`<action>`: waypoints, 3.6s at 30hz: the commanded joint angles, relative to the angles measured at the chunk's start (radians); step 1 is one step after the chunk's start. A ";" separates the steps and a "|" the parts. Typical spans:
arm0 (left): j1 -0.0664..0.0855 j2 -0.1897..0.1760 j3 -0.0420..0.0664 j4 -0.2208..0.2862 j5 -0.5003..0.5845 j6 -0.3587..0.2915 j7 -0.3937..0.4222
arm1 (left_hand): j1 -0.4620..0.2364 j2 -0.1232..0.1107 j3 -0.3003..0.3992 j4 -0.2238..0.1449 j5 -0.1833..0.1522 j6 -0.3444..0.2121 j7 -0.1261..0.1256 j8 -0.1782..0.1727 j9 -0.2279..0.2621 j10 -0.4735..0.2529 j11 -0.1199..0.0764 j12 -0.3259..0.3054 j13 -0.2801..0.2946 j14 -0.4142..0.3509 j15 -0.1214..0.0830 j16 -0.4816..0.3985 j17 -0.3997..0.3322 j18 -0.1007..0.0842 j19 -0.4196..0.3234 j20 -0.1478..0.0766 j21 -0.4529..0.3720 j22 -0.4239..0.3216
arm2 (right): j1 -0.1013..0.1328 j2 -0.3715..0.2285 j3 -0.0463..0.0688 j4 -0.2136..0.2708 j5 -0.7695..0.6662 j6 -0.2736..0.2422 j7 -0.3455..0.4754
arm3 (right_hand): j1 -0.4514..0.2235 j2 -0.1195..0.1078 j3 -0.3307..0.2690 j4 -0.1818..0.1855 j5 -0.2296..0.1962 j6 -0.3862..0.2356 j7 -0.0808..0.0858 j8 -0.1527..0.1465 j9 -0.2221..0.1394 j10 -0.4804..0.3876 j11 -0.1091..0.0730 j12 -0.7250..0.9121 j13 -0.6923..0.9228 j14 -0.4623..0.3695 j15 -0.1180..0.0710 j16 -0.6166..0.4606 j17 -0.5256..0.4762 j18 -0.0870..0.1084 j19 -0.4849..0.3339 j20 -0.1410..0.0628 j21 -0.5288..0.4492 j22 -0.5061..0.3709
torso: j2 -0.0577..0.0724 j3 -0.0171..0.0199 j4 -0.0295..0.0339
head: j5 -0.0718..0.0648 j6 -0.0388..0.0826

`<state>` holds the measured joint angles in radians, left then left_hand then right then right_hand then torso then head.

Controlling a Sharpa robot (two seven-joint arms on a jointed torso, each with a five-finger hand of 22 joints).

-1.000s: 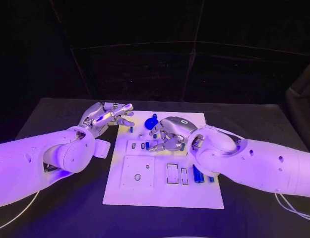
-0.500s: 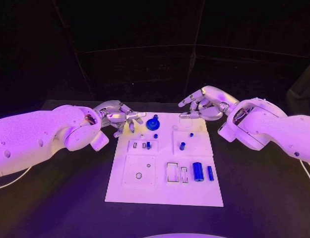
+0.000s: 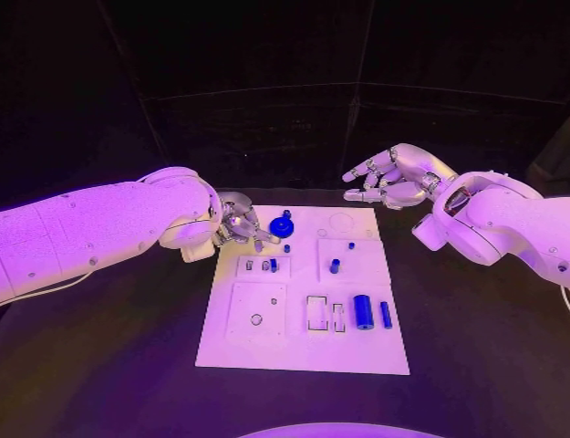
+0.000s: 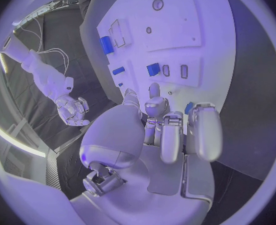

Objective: Assemble the parts on the task board

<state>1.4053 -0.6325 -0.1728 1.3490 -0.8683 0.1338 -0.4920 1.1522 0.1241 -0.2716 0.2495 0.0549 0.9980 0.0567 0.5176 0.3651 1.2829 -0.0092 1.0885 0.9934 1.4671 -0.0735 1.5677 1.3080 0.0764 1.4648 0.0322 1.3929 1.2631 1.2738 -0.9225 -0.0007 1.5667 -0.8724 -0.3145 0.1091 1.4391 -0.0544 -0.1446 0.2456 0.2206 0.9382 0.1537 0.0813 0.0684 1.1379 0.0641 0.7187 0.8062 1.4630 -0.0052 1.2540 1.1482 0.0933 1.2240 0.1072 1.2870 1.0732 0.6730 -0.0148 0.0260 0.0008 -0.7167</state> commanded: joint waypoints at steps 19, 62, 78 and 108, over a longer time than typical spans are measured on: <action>0.004 0.123 -0.027 -0.097 -0.074 0.114 -0.122 | -0.019 -0.001 -0.025 0.011 -0.003 -0.039 -0.007 0.073 0.077 0.004 -0.012 0.030 0.027 0.104 -0.010 0.003 0.263 -0.024 0.028 -0.009 0.019 0.033 | 0.003 0.014 0.001 -0.017 -0.006 0.019 -0.025 | 0.006 0.021 -0.026 -0.001 0.052 0.005 -0.006 0.008 0.001 0.006 -0.005 -0.010 -0.023 0.006 -0.009 -0.023 -0.012 0.019 0.001 -0.010 -0.020 -0.017 | 0.002 -0.0021 -0.0001 | 0.004 -0.011; -0.004 0.176 -0.044 -0.128 -0.074 0.155 -0.120 | 0.011 0.010 -0.010 -0.011 -0.002 -0.059 -0.007 0.096 0.108 0.001 -0.012 0.032 0.029 0.104 -0.010 0.003 0.263 -0.025 0.028 -0.008 0.024 0.043 | 0.003 0.033 0.001 -0.036 -0.010 0.035 -0.036 | 0.014 0.031 -0.036 -0.003 0.084 0.005 -0.007 0.010 0.001 0.007 -0.006 -0.013 -0.036 0.008 -0.011 -0.032 -0.015 0.019 0.003 -0.011 -0.028 -0.023 | 0.003 -0.0011 0.0002 | 0.002 -0.033; -0.005 0.180 -0.044 -0.136 -0.074 0.173 -0.122 | 0.035 0.014 0.008 -0.035 -0.002 -0.069 -0.007 0.105 0.124 0.000 -0.012 0.033 0.030 0.104 -0.010 0.003 0.263 -0.026 0.028 -0.008 0.026 0.047 | 0.003 0.035 0.001 -0.038 -0.010 0.039 -0.037 | 0.018 0.033 -0.038 -0.004 0.094 0.005 -0.007 0.011 0.001 0.007 -0.006 -0.014 -0.039 0.009 -0.011 -0.034 -0.016 0.020 0.003 -0.012 -0.030 -0.025 | 0.003 0.0000 0.0003 | 0.000 -0.037; -0.006 0.141 -0.044 -0.098 -0.001 0.078 -0.078 | 0.049 -0.063 0.717 -0.316 0.006 -0.108 -0.005 0.083 0.165 -0.006 -0.015 -0.007 0.003 0.104 -0.010 0.003 0.263 -0.023 0.023 -0.010 0.014 0.047 | 0.003 0.039 0.001 -0.044 -0.010 0.045 -0.036 | 0.023 0.038 -0.041 -0.005 0.110 0.006 -0.008 0.012 0.001 0.008 -0.007 -0.014 -0.044 0.009 -0.012 -0.037 -0.017 0.020 0.003 -0.012 -0.033 -0.028 | 0.002 0.0006 0.0031 | -0.002 -0.043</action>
<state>1.3983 -0.4874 -0.2172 1.2451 -0.9097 0.2618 -0.5881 1.2188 0.0711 0.2780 0.0791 0.0618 0.8862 0.0520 0.5939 0.5270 1.2685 -0.0230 1.0799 0.9955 1.4668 -0.0873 1.5676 1.3074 0.0616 1.4660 0.0165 1.4098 1.3076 1.2742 -0.8840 -0.0009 1.5226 -0.8809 -0.2771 0.0691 1.4606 -0.0260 -0.1783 0.2408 0.3279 0.9419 0.1500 0.0895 0.0683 1.1415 0.0607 0.7110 0.7638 1.4667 -0.0089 1.2196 1.1326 0.0930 1.2278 0.1036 1.2605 1.0466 0.6757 -0.0150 0.0275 -0.0005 -0.7600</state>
